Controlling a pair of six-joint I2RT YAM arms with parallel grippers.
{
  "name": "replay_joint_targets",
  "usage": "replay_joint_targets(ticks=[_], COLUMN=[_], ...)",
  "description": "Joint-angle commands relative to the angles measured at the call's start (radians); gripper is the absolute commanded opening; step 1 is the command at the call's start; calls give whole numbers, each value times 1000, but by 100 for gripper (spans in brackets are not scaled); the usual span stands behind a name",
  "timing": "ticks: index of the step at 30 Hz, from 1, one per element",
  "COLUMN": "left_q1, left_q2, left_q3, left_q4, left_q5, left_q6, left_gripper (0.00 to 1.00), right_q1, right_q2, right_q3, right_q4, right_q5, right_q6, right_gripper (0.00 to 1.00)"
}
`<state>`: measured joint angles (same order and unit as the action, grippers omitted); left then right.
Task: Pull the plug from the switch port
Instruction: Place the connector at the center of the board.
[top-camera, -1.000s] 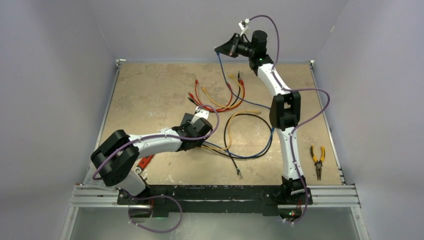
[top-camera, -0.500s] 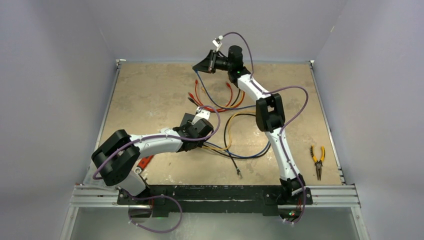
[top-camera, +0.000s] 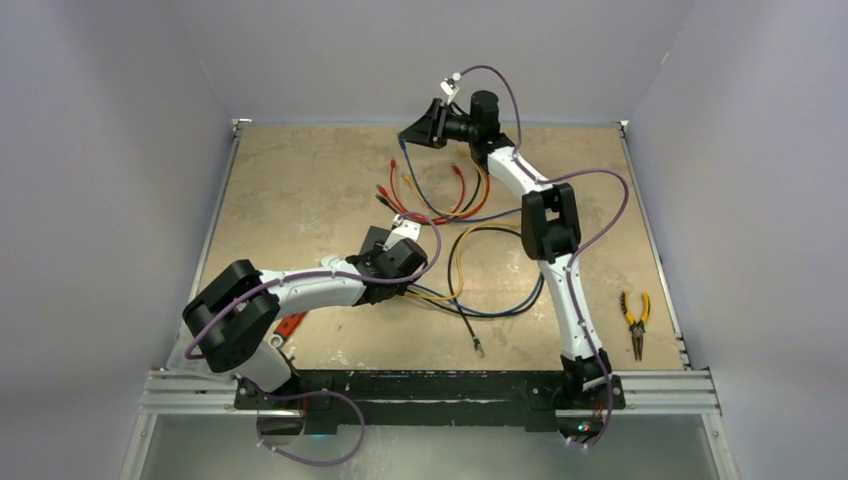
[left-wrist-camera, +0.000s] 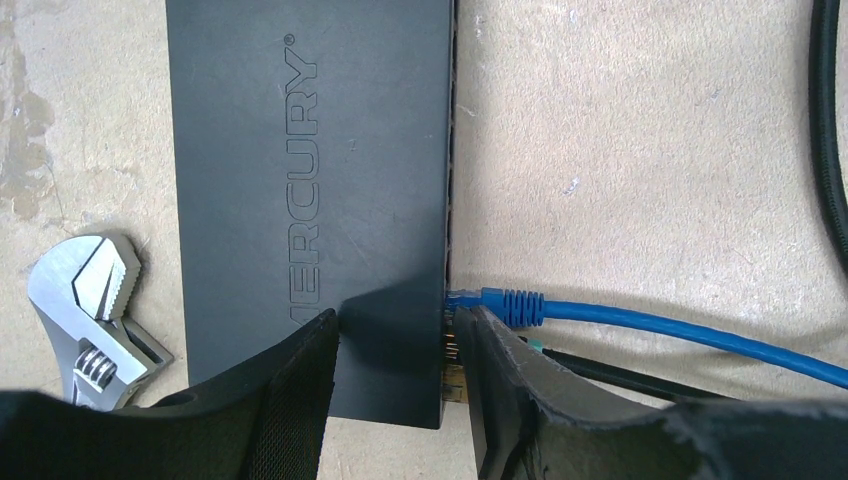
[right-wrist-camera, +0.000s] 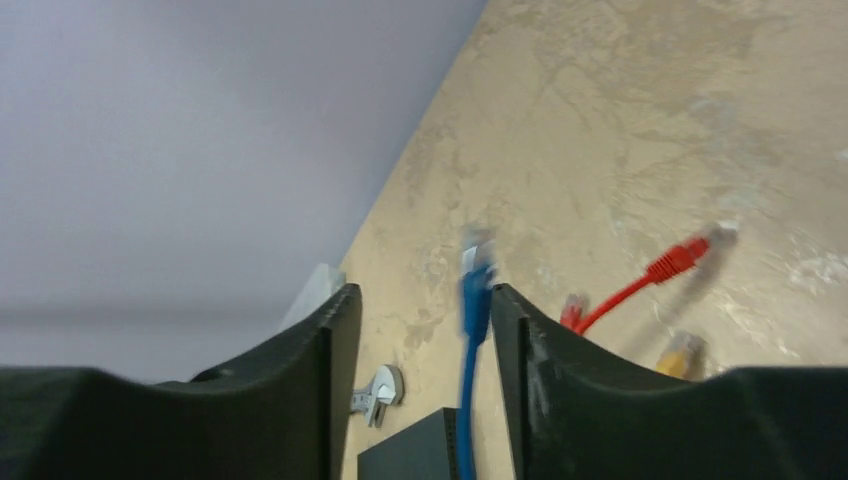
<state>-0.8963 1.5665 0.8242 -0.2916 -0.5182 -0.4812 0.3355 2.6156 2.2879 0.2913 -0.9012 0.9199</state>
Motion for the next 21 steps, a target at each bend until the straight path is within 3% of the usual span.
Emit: replay_joint_targets(ticks=[1,7,9,14,21], left_q1=[-12,-13,-12,-11,42], left_q2=[15,-48,-72,-123,-174], left_q3=[-57,-38,-30,-5,21], left_q4=[-85,-63,-53,-34,22], left_q5=[111,160,182,225,325], left_q6=[-36,-26,-22,-17,-5], left_gripper=[48,55,58,64,68], right_q1=[-27,-30,-29,-29,10], right_q2=[-159,-334,-389,-549,-728], right_q3=[-83,-273,-340,-557,-916], right_q4=[-69,-151,-176,-181,-101], right_q5=[46,170,211,290,270], right_q6=[-149,-322,-385,-474,-516], right_gripper=[58,80,83,87,87])
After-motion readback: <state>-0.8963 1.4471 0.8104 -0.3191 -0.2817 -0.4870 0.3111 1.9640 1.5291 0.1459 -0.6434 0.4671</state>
